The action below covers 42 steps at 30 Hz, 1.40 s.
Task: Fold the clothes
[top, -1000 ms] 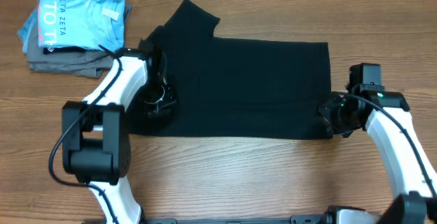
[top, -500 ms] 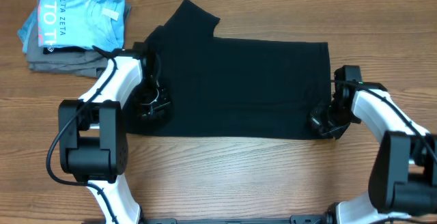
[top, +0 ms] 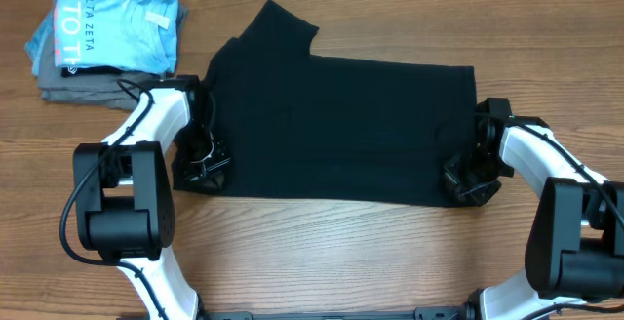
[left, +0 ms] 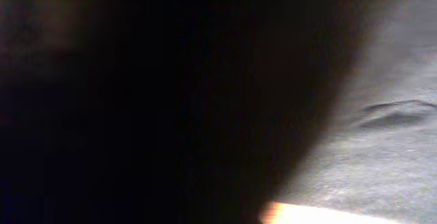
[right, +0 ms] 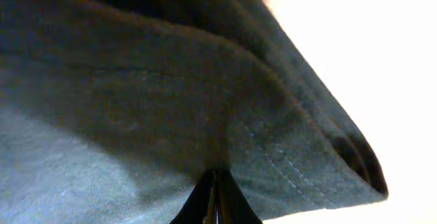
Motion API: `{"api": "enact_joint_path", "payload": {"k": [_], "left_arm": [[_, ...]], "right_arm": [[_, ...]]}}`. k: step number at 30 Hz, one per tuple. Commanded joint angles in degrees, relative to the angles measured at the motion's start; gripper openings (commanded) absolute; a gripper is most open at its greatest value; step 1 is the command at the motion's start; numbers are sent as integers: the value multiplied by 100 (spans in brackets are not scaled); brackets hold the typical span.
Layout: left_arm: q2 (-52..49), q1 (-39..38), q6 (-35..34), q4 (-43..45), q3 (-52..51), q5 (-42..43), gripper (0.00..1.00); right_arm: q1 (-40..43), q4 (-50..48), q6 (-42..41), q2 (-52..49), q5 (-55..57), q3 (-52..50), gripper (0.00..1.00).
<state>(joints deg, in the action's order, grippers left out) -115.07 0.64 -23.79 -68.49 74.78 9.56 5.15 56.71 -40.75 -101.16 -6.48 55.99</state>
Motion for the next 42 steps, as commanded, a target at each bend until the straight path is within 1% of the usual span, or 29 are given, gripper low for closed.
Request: {"api": "enact_joint_path", "payload": {"k": [1, 6, 10, 15, 17, 21, 23, 24, 27, 29, 31, 32, 33, 34, 35, 36, 37, 39, 42], "left_arm": [[-42, 153, -164, -155, -120, -79, 4], [-42, 166, -177, -271, -146, -76, 4], [-22, 164, -227, -363, -157, -76, 4], [223, 170, -411, -496, -166, -122, 4], [433, 168, -498, -525, -168, -120, 4], [988, 170, -658, -546, -166, -127, 4], [1360, 168, -881, -544, -168, -291, 4], [1718, 160, -1165, -549, -166, -584, 4], [2190, 153, -1224, -455, -166, -678, 4], [2424, 142, -1178, -330, -166, -546, 4], [2498, 74, -844, -114, -166, -332, 8], [2492, 24, -710, -17, -166, -256, 11], [2446, -46, -614, 81, -166, -243, 16], [2402, -105, -551, 146, -166, -245, 26], [2332, -170, -481, 214, -166, -243, 32], [2264, -214, -446, 249, -166, -227, 33], [2090, -302, -433, 293, -166, -203, 23], [1840, -369, -374, 348, -166, -197, 5], [1412, -435, -160, 529, -166, -120, 4]], "right_arm": [[9, 275, -614, -181, 616, -66, 4], [9, 407, -601, -170, 929, -63, 4], [24, 501, -647, -170, 944, -63, 4], [293, 678, -708, -37, 1054, -63, 4], [529, 802, -695, 114, 1097, -63, 4], [970, 990, -317, 496, 1095, -63, 4], [1143, 1121, -168, 732, 1099, -63, 4], [1239, 1182, -118, 951, 1099, -63, 4], [1263, 1172, -92, 1268, 1088, -63, 4], [1237, 1027, 219, 1419, 850, -63, 4], [1176, 728, 863, 1460, 205, -63, 4], [1139, 608, 1119, 1458, -125, -63, 4], [1086, 483, 1357, 1449, -457, -63, 4], [1027, 380, 1532, 1449, -688, -63, 4], [953, 284, 1617, 1447, -820, -63, 4], [881, 208, 1617, 1440, -820, -63, 6], [748, 72, 1674, 1436, -800, -63, 8], [577, -9, 1698, 1427, -774, -66, 8], [385, -33, 1696, 1425, -774, -66, 5]]}}
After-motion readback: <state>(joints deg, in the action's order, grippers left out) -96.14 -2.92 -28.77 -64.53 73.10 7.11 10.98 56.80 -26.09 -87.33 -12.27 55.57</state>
